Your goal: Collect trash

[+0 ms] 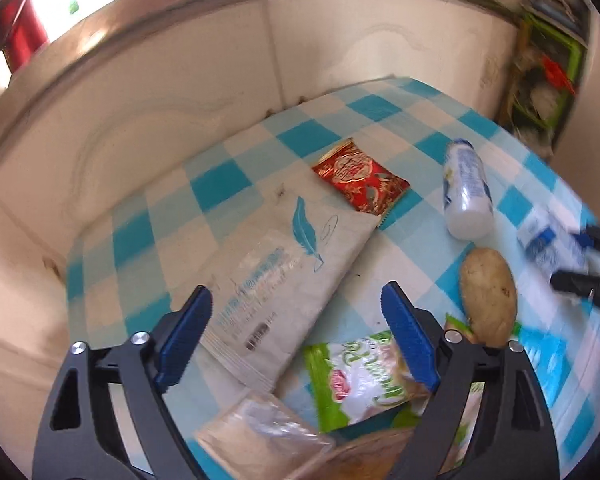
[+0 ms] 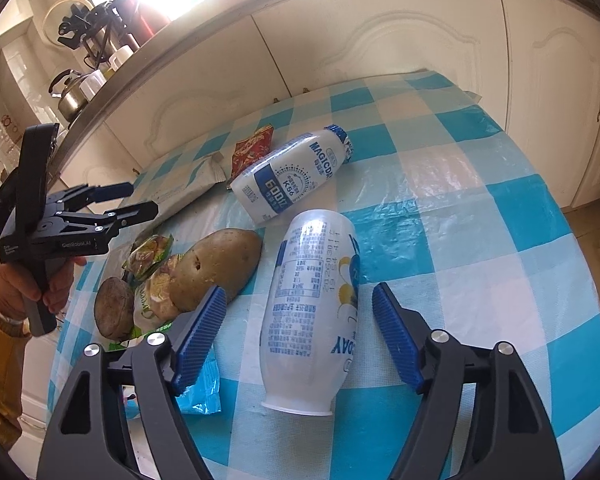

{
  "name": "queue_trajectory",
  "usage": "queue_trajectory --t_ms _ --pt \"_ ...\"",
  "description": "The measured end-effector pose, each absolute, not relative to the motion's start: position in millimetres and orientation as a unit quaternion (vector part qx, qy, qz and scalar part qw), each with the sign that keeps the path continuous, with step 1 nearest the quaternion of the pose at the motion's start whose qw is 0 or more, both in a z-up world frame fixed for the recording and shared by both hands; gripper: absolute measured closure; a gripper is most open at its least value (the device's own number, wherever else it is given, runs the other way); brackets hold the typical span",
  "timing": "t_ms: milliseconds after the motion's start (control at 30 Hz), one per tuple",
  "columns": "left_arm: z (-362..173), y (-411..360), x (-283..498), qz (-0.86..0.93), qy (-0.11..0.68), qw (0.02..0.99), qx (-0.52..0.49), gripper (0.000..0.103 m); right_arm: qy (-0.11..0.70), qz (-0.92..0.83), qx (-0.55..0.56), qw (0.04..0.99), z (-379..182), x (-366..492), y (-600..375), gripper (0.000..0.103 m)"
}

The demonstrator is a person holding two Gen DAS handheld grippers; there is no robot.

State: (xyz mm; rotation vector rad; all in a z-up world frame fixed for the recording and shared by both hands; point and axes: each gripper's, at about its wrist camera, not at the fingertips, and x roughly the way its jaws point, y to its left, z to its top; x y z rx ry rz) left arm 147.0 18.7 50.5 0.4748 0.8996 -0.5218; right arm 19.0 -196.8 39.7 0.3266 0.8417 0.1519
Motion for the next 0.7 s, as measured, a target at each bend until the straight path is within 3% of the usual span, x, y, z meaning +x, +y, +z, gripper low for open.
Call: queue_trajectory --t_ms 67,267,700 --pt "52 11 150 -0.252 0.410 0.832 0.277 0.009 0.407 0.074 0.156 0.897 40 20 -195 0.023" --pt "28 2 187 -0.258 0.460 0.778 0.341 0.009 0.407 0.075 0.157 0.897 40 20 -195 0.022" --pt "10 7 231 -0.301 0.494 0.762 0.290 0.006 0.409 0.079 0.148 0.897 40 23 -191 0.017"
